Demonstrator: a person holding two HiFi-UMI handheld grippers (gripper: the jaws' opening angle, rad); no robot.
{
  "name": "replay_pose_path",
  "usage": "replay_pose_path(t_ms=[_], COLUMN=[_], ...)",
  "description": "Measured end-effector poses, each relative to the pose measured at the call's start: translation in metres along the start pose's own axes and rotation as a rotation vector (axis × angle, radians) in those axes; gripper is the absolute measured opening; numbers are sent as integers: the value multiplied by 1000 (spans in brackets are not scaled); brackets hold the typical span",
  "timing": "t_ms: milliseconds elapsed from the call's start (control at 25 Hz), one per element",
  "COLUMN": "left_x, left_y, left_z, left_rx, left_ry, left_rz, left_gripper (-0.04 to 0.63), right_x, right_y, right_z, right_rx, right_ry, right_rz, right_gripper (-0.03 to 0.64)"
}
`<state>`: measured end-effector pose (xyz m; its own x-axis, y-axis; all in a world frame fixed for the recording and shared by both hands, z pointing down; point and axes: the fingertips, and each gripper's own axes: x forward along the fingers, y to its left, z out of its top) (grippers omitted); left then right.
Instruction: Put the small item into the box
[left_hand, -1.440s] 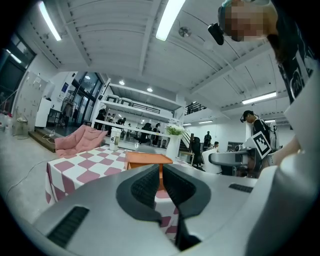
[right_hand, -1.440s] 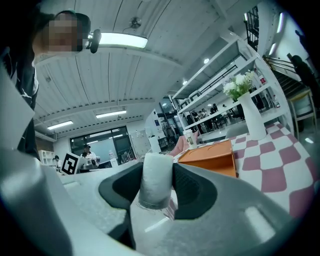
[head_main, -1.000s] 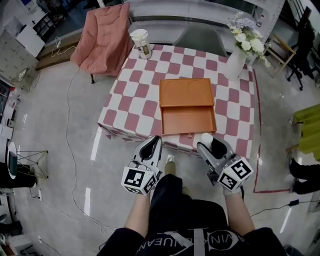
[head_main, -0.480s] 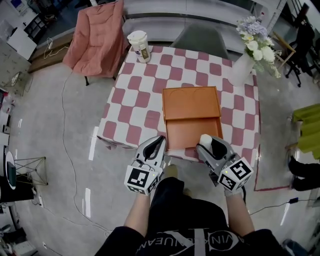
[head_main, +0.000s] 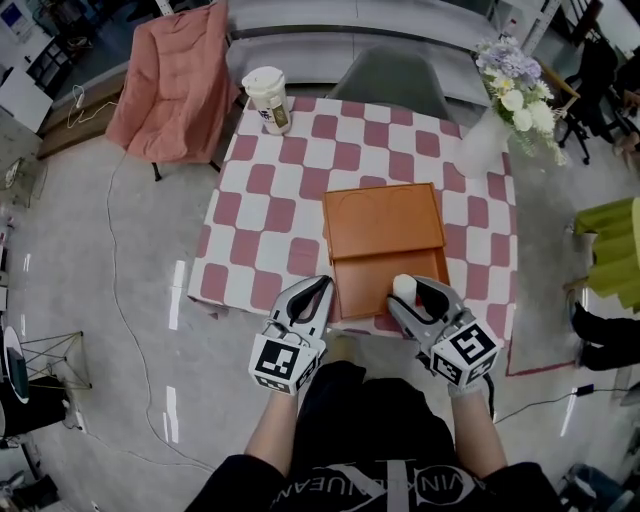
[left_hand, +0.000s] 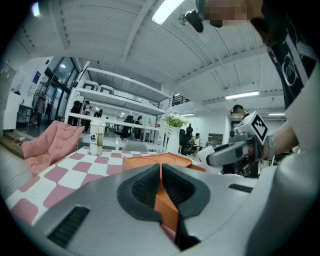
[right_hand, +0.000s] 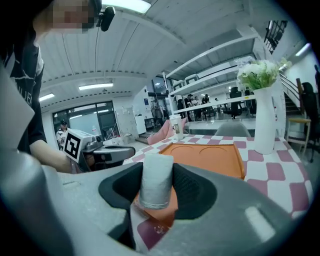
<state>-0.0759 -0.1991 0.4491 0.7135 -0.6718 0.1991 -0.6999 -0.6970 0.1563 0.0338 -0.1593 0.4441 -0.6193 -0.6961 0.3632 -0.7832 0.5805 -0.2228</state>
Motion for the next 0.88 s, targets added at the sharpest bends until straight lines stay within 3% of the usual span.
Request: replay_pose_path(t_ms=[360, 880], left_x=[7, 9], left_y=[11, 17], left_z=[-7, -16], left_rx=[10, 7], left_ry=[27, 40], left_rz=[16, 43], left_gripper=[20, 20], right_x=[33, 66], right_y=[4, 6], right_z=[-7, -48], right_rx=[-134, -216], right_ry=[178, 503], right_rz=[20, 84], right_gripper=[183, 183])
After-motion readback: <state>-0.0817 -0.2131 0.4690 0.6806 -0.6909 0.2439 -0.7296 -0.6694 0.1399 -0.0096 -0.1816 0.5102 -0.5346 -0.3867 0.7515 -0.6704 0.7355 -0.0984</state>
